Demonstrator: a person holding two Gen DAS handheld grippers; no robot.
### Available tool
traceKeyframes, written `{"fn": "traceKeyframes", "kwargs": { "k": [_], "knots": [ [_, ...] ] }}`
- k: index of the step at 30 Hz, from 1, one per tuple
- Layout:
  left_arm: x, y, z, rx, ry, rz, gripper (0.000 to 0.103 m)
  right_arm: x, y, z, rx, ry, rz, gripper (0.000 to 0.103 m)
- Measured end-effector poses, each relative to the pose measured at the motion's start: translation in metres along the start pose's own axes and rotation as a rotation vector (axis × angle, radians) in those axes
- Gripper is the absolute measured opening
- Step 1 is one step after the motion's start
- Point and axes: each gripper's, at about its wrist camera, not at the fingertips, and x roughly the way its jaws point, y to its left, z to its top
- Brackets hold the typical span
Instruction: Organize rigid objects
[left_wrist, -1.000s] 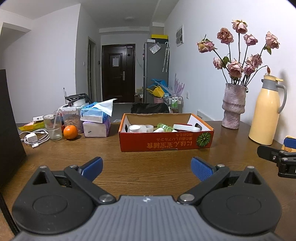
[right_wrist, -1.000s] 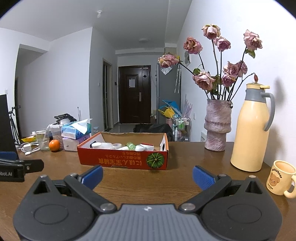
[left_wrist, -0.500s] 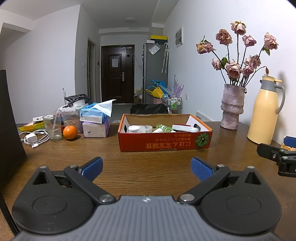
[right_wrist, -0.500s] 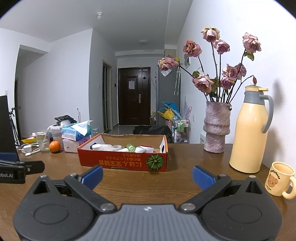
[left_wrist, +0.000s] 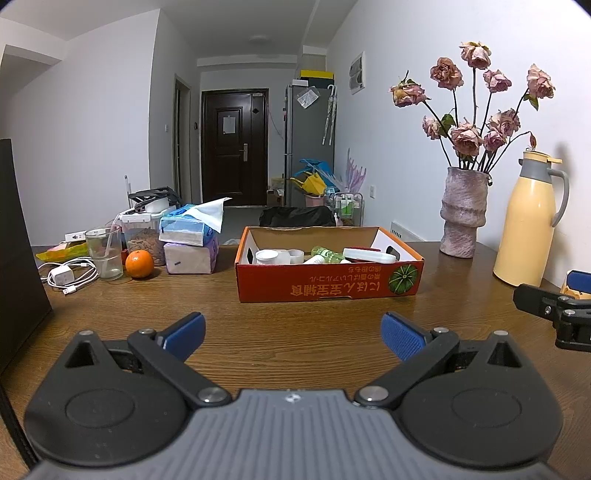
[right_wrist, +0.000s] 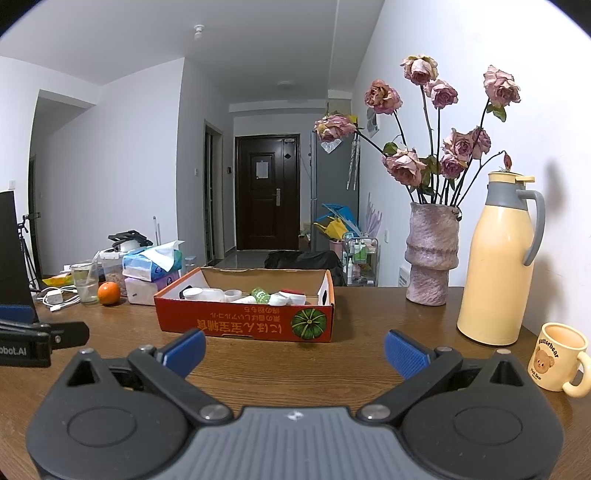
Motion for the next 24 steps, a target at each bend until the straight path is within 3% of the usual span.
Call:
{"fn": "traceKeyframes", "kwargs": {
  "k": [24],
  "knots": [
    [0.006,-0.0007,-0.0023,0.008,0.016,-0.017,0.103,0.0003,-0.0008,0.0006,-0.001,0.001,0.004,0.103]
  ]
}}
